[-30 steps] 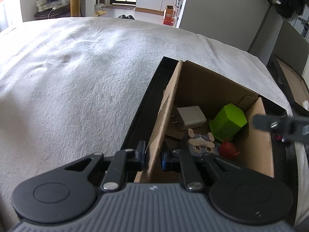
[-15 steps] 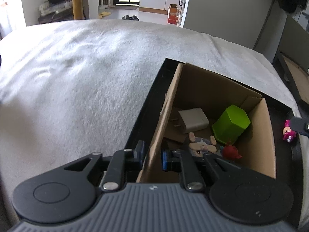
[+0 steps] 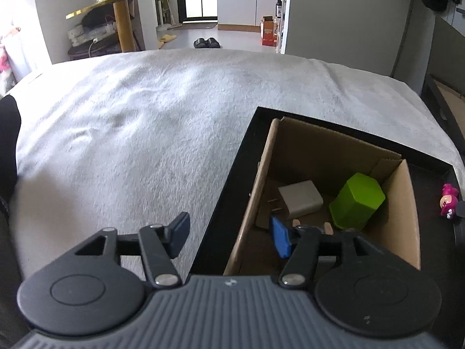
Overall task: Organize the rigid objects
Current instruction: 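Move the right gripper to the pink dinosaur figurine and grasp it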
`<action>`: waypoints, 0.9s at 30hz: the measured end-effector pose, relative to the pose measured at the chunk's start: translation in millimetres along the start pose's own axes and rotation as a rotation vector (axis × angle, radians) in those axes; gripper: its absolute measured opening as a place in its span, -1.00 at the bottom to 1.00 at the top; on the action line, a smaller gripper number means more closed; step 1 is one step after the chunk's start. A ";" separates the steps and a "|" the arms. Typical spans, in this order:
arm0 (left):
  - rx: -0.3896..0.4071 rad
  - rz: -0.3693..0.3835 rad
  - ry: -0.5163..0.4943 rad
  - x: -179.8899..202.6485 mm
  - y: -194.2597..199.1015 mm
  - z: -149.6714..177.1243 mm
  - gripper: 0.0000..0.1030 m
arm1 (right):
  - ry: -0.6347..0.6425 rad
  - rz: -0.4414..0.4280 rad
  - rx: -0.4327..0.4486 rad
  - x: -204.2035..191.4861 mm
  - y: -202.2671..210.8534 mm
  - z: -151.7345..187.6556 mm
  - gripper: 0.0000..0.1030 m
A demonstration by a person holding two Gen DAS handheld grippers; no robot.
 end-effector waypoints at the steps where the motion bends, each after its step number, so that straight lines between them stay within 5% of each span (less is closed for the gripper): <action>1: -0.001 0.001 -0.006 1.6 -0.3 -1.6 0.22 | -0.013 0.007 -0.001 5.6 -3.5 -0.1 -0.13; 9: -0.005 0.021 -0.061 22.0 -7.0 -5.4 0.36 | -0.055 0.051 -0.001 37.5 -25.5 0.3 -0.01; 22: -0.020 0.006 -0.095 40.8 -29.4 -6.7 0.39 | -0.072 0.103 -0.001 54.9 -67.0 -3.2 0.50; 27: -0.028 0.009 -0.104 44.8 -34.7 -6.7 0.40 | -0.038 0.119 0.007 52.4 -80.3 -6.0 0.50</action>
Point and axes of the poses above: each gripper's, at about its wrist camera, not at the fingertips, and y roughly against the way its jaws point, x to its right, z to its underside, the point moved 1 cm from there along -y, roughly the way its jaws point, and after that the axes turned 7 degrees about z, right-handed, at the moved point
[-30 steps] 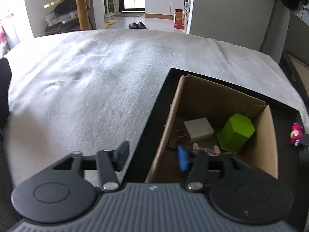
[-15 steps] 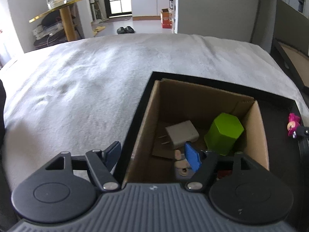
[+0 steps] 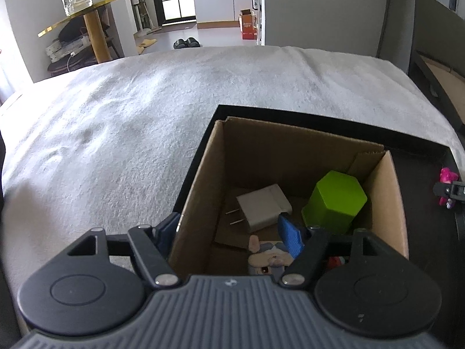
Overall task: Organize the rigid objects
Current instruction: 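Move the right gripper to the pink dinosaur figurine and grasp it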
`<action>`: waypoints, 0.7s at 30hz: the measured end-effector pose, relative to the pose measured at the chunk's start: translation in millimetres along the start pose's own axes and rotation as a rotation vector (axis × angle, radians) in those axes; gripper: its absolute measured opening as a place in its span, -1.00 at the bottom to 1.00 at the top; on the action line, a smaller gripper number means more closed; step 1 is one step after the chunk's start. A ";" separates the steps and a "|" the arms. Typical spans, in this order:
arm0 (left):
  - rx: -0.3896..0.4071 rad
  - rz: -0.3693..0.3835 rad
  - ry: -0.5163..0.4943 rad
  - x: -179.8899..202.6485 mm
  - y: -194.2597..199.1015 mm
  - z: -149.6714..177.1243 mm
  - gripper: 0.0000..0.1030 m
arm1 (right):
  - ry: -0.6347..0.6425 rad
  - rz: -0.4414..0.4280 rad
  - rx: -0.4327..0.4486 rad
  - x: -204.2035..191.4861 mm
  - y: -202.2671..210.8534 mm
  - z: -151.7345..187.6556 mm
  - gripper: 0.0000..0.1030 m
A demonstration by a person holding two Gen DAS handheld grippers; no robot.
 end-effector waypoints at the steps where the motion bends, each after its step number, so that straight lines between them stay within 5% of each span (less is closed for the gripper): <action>1: 0.001 -0.001 -0.007 0.5 -0.4 0.4 0.40 | 0.002 0.003 0.000 -0.4 -2.0 0.0 0.50; 9: -0.003 0.011 0.001 -2.5 -3.7 0.1 0.41 | 0.040 0.056 0.003 -7.4 -15.9 -2.1 0.49; 11: -0.003 0.011 0.003 -3.4 -2.6 0.5 0.41 | 0.067 0.080 0.014 -10.7 -16.2 -2.7 0.31; 12: -0.002 0.012 0.005 -3.6 -2.2 0.7 0.41 | 0.083 0.093 0.013 -12.2 -16.1 -2.7 -0.14; 13: 0.000 0.016 0.008 -4.4 -1.3 0.9 0.41 | 0.092 0.089 0.001 -12.9 -16.5 -3.1 -0.20; 21: 0.020 0.027 0.032 -12.1 10.2 2.6 0.41 | 0.110 0.047 0.004 -21.9 6.6 -2.2 -0.20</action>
Point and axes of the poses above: each gripper's, at about its wrist camera, not at the fingertips, and y roughly against the way its jaws point, x to its right, z to its underside, the point moved 1 cm from there along -y, roughly the way its jaws point, and after that the axes turned 7 degrees about z, right-handed, at the moved point
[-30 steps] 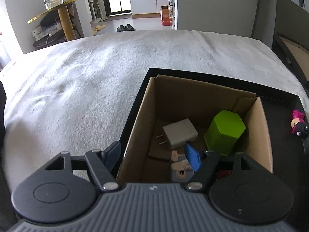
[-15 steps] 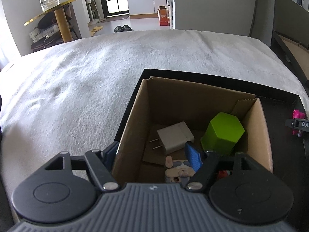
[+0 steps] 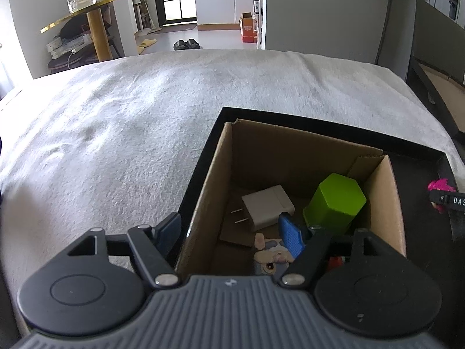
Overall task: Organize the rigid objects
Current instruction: 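Move the right gripper to the pink dinosaur figurine and grasp it, then carry the pink dinosaur into the box and release it with the right gripper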
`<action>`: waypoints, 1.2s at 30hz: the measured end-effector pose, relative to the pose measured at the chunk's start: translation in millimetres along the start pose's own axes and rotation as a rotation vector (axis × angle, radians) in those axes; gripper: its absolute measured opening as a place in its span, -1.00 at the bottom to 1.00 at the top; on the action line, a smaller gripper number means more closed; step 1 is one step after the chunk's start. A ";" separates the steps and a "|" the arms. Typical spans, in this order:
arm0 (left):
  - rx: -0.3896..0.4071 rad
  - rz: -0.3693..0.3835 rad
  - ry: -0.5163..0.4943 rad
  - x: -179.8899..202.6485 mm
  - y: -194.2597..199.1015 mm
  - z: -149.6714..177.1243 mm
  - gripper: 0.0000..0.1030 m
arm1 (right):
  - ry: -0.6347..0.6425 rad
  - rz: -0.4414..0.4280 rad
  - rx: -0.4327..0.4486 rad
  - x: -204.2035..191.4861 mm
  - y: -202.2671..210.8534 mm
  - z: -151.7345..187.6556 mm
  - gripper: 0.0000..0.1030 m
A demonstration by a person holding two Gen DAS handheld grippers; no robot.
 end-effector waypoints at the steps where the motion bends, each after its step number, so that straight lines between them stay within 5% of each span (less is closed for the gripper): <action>1: 0.000 0.001 0.001 -0.9 1.1 0.5 0.41 | 0.006 -0.002 0.004 -2.3 4.0 0.3 -0.21; 36: -0.005 0.079 0.120 -53.1 20.8 29.1 0.38 | 0.087 -0.162 0.143 -97.3 126.1 -14.4 -0.21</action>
Point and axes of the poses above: each gripper's, at about its wrist camera, not at the fingertips, and y roughly against the way its jaws point, x to its right, z to its underside, the point moved 1 cm from there along -y, roughly the way its jaws point, and after that the axes turned 7 degrees about z, right-handed, at the moved point
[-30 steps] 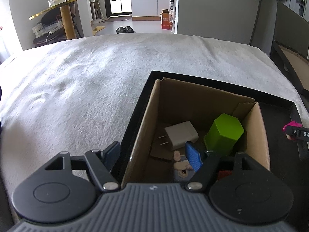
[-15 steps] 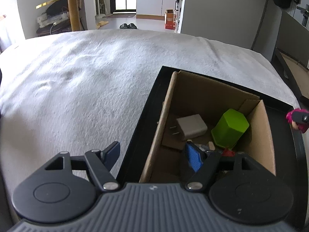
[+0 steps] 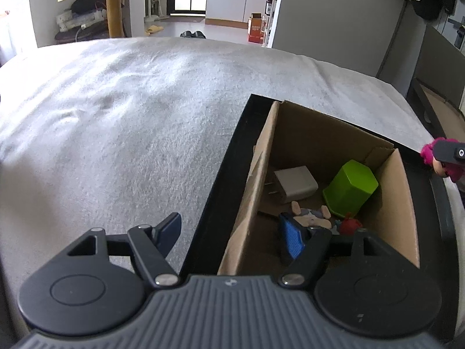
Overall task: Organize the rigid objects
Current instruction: 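Carry the pink dinosaur into the box and release it with the right gripper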
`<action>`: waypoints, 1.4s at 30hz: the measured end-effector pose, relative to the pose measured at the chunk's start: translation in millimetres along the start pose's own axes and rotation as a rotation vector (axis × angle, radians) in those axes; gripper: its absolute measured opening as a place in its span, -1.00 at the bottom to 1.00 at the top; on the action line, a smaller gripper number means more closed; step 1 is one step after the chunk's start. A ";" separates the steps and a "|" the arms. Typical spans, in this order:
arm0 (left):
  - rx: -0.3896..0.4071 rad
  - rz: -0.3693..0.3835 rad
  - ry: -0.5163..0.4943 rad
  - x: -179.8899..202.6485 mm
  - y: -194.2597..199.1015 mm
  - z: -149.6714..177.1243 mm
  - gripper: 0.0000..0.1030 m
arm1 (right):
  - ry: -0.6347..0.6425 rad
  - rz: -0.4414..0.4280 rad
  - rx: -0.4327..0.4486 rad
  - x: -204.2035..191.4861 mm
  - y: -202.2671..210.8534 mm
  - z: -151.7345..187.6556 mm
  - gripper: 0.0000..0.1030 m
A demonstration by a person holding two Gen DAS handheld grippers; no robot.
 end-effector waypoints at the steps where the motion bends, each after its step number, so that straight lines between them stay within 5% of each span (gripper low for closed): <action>1: -0.005 0.008 0.008 -1.6 -0.3 0.2 0.36 | 0.004 -0.005 0.002 -3.1 1.3 -0.9 -0.21; 8: 0.008 0.037 0.032 -8.2 2.1 1.2 0.22 | 0.032 -0.020 0.010 -20.4 8.0 -1.8 -0.21; 21: -0.024 0.126 0.093 -15.8 1.9 7.6 -0.66 | 0.100 -0.077 -0.029 -64.8 4.9 9.2 -0.20; 42: -0.028 0.150 0.127 -19.0 4.0 8.7 -0.65 | 0.147 -0.079 -0.247 -89.6 -23.7 46.5 -0.20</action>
Point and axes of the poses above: each gripper's, at about its wrist camera, not at the fingertips, and y roughly against the way its jaws point, x to its right, z to its underside, the point moved 1 cm from there along -y, roughly the way its jaws point, and after that the axes turned 7 degrees about z, right-handed, at the moved point
